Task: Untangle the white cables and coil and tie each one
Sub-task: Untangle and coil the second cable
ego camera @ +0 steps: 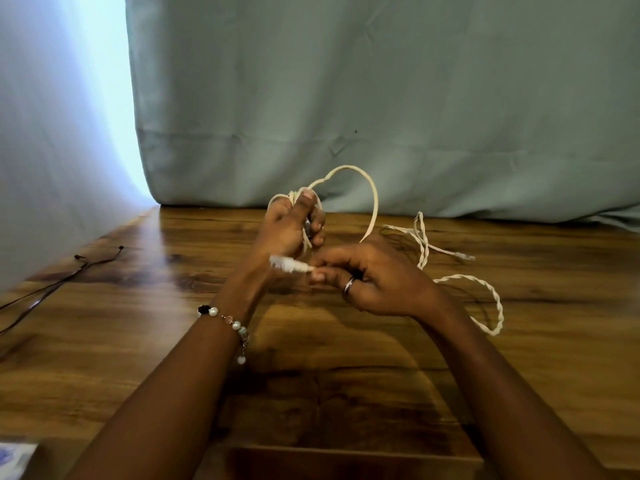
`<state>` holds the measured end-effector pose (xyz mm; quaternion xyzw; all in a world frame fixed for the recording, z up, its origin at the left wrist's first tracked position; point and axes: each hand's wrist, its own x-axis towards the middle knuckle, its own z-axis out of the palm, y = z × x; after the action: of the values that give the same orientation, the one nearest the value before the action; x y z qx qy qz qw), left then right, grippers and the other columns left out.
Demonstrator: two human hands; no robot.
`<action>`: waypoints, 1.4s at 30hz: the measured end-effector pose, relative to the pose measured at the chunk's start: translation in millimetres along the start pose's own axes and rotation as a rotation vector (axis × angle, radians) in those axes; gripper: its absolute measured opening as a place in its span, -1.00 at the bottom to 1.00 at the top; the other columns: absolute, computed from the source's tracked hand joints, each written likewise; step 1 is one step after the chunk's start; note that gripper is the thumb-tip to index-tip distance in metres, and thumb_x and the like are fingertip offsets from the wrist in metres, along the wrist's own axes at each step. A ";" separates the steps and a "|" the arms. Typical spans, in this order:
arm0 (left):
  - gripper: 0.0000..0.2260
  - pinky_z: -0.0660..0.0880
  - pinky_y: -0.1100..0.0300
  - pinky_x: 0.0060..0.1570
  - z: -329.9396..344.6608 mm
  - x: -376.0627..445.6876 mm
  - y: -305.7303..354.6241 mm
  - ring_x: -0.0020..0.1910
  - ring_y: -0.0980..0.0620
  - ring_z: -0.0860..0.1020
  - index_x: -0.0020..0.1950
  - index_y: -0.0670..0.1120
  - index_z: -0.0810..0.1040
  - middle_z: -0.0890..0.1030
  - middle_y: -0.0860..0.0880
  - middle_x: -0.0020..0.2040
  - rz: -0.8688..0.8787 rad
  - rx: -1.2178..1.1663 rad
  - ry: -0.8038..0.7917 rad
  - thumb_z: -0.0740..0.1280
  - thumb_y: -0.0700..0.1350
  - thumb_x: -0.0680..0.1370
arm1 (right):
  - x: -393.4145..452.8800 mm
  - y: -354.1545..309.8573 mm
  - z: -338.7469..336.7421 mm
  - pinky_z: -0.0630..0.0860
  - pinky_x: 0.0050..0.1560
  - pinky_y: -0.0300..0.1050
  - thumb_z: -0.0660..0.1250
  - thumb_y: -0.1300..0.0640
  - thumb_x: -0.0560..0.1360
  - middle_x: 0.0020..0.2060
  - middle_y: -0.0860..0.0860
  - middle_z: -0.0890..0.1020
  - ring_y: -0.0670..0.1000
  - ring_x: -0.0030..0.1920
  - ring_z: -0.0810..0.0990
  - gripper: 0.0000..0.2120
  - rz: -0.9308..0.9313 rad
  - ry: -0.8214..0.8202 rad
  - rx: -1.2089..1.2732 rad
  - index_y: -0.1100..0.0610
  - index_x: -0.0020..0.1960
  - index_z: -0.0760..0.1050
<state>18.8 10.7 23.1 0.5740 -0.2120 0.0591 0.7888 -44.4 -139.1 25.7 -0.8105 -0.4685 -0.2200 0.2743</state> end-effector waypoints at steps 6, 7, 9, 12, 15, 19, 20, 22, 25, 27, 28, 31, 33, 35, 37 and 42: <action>-0.77 0.07 0.29 -0.56 -3.3 -3.3 4.0 -0.62 0.11 0.18 -0.03 -0.19 0.46 0.26 0.00 -0.52 -0.057 0.097 0.102 0.14 -0.07 0.66 | -7.6 13.3 -16.6 0.26 -0.47 -0.20 0.27 -0.02 0.52 -0.39 0.03 0.57 0.06 -0.45 0.51 -0.77 0.087 0.402 -0.724 0.06 -0.01 0.65; -0.78 0.04 0.28 -0.56 -4.7 -3.3 5.1 -0.63 0.11 0.17 -0.01 -0.19 0.46 0.24 -0.01 -0.51 -0.064 0.086 0.088 0.14 -0.07 0.66 | -8.3 13.7 -20.9 0.21 -0.42 -0.18 0.32 -0.01 0.51 -0.35 0.06 0.54 0.06 -0.39 0.48 -0.80 0.117 0.482 -0.827 0.07 -0.03 0.65; -0.76 0.03 0.32 -0.58 -6.1 -2.7 6.3 -0.63 0.12 0.14 -0.09 -0.19 0.47 0.21 0.00 -0.51 -0.091 0.057 0.064 0.14 -0.07 0.65 | -8.9 14.6 -27.5 0.19 -0.27 -0.09 0.37 -0.01 0.49 -0.20 0.12 0.53 0.09 -0.17 0.44 -0.82 0.159 0.593 -0.995 0.10 -0.09 0.64; -0.72 0.04 0.37 -0.61 -7.9 -3.1 7.6 -0.68 0.13 0.12 -0.23 -0.10 0.43 0.20 0.02 -0.55 -0.120 -0.081 0.020 0.13 -0.07 0.64 | -8.7 22.3 -29.3 0.22 -0.07 -0.03 0.33 -0.01 0.49 -0.04 0.14 0.59 0.14 0.03 0.44 -0.79 0.166 0.590 -0.967 0.12 -0.12 0.62; -0.73 0.04 0.39 -0.64 -13.2 -2.3 10.7 -0.70 0.16 0.13 -0.22 -0.09 0.39 0.22 0.05 -0.57 -0.124 -0.266 -0.050 0.09 -0.06 0.65 | -10.5 24.3 -25.7 0.43 -0.25 -0.08 0.37 0.01 0.49 -0.28 0.06 0.66 0.08 -0.26 0.59 -0.77 0.227 0.604 -0.532 0.18 -0.09 0.65; -0.71 0.14 0.36 -0.64 -9.9 -4.0 15.5 -0.67 0.16 0.22 -0.21 -0.09 0.37 0.29 0.05 -0.56 -0.080 -0.354 -0.093 0.05 -0.03 0.67 | -7.1 10.0 -26.3 0.56 -0.45 -0.12 0.42 0.23 0.45 -0.31 0.03 0.69 0.00 -0.30 0.68 -0.91 0.447 0.669 0.335 0.25 -0.08 0.62; -0.70 0.20 0.35 -0.63 -7.0 -5.4 16.6 -0.65 0.14 0.27 -0.20 -0.10 0.38 0.32 0.03 -0.54 -0.062 -0.346 -0.089 0.05 -0.04 0.67 | -5.6 7.1 -26.3 0.56 -0.48 -0.14 0.40 0.32 0.45 -0.31 0.04 0.70 0.03 -0.29 0.69 -0.94 0.492 0.658 0.501 0.29 -0.08 0.59; -0.67 0.35 0.30 -0.56 -0.3 -8.4 17.7 -0.58 0.07 0.40 -0.21 -0.14 0.44 0.42 -0.03 -0.49 -0.036 -0.326 -0.089 0.06 -0.04 0.67 | -1.8 2.0 -24.4 0.57 -0.51 -0.15 0.36 0.42 0.43 -0.34 0.07 0.69 0.06 -0.31 0.69 -0.94 0.554 0.636 0.732 0.31 -0.14 0.53; -0.69 0.58 0.13 -0.39 8.6 -13.5 17.2 -0.34 -0.10 0.62 -0.11 -0.22 0.50 0.59 -0.17 -0.33 -0.042 -0.356 -0.146 0.10 -0.05 0.64 | 2.4 -4.4 -20.0 0.57 -0.50 -0.20 0.39 0.36 0.37 -0.40 0.10 0.67 0.04 -0.43 0.65 -0.93 0.578 0.604 0.923 0.27 -0.22 0.51; -0.66 0.62 0.13 -0.33 13.5 -15.3 15.7 -0.26 -0.10 0.66 0.01 -0.29 0.51 0.65 -0.23 -0.19 -0.076 -0.367 -0.177 0.08 -0.06 0.66 | 3.4 -6.0 -17.1 0.58 -0.46 -0.22 0.41 0.29 0.30 -0.36 0.12 0.68 0.02 -0.42 0.65 -0.91 0.570 0.591 1.041 0.27 -0.21 0.54; -0.65 0.62 0.15 -0.33 16.6 -16.3 14.8 -0.27 -0.06 0.67 0.07 -0.32 0.50 0.67 -0.23 -0.14 -0.092 -0.350 -0.182 0.08 -0.06 0.66 | 3.5 -5.5 -16.2 0.59 -0.42 -0.23 0.41 0.30 0.29 -0.31 0.14 0.69 0.03 -0.37 0.67 -0.87 0.568 0.584 1.101 0.29 -0.18 0.55; -0.72 0.59 0.19 -0.39 26.1 -20.5 8.0 -0.41 0.06 0.60 0.03 -0.25 0.52 0.65 -0.09 -0.28 -0.138 -0.213 -0.190 0.10 -0.10 0.66 | 2.6 -1.5 -13.4 0.61 -0.38 -0.22 0.38 0.38 0.32 -0.27 0.16 0.69 0.04 -0.31 0.69 -0.87 0.584 0.583 1.265 0.26 -0.20 0.45; -0.68 0.60 0.09 -0.37 31.9 -24.0 3.9 -0.48 0.12 0.54 -0.16 -0.12 0.57 0.56 0.01 -0.40 -0.191 -0.138 -0.222 0.09 -0.15 0.67 | 1.5 0.3 -11.4 0.63 -0.34 -0.20 0.38 0.42 0.34 -0.29 0.14 0.68 0.03 -0.32 0.69 -0.80 0.598 0.597 1.305 0.20 -0.25 0.39; -0.61 0.61 -0.02 -0.31 35.3 -24.2 -0.1 -0.43 0.05 0.55 -0.19 -0.06 0.61 0.52 -0.04 -0.35 -0.183 -0.056 -0.231 0.05 -0.16 0.68 | 0.8 3.3 -10.0 0.62 -0.31 -0.18 0.38 0.43 0.37 -0.25 0.16 0.69 0.05 -0.29 0.69 -0.79 0.604 0.616 1.260 0.20 -0.25 0.42; -0.70 0.61 -0.10 -0.27 36.3 -23.7 -1.7 -0.39 -0.10 0.61 0.00 -0.15 0.57 0.52 -0.13 -0.30 -0.166 0.006 -0.201 0.05 -0.18 0.68 | 1.4 3.5 -10.2 0.62 -0.26 -0.17 0.38 0.43 0.40 -0.24 0.17 0.68 0.05 -0.31 0.68 -0.82 0.586 0.638 1.231 0.20 -0.18 0.44; -0.74 0.61 0.02 -0.29 38.4 -24.3 2.6 -0.32 -0.11 0.64 -0.07 -0.16 0.65 0.65 -0.15 -0.27 -0.134 -0.073 -0.147 0.17 -0.25 0.62 | 0.8 -0.8 -12.2 0.64 -0.12 0.01 0.46 0.28 0.32 -0.10 0.18 0.66 0.06 -0.18 0.66 -0.58 0.394 0.509 0.969 0.17 0.15 0.46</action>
<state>-14.2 -20.5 25.3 0.5604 -0.2321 -0.0440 0.7938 -45.9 -146.2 35.6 -0.5859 -0.2752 -0.1133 0.7538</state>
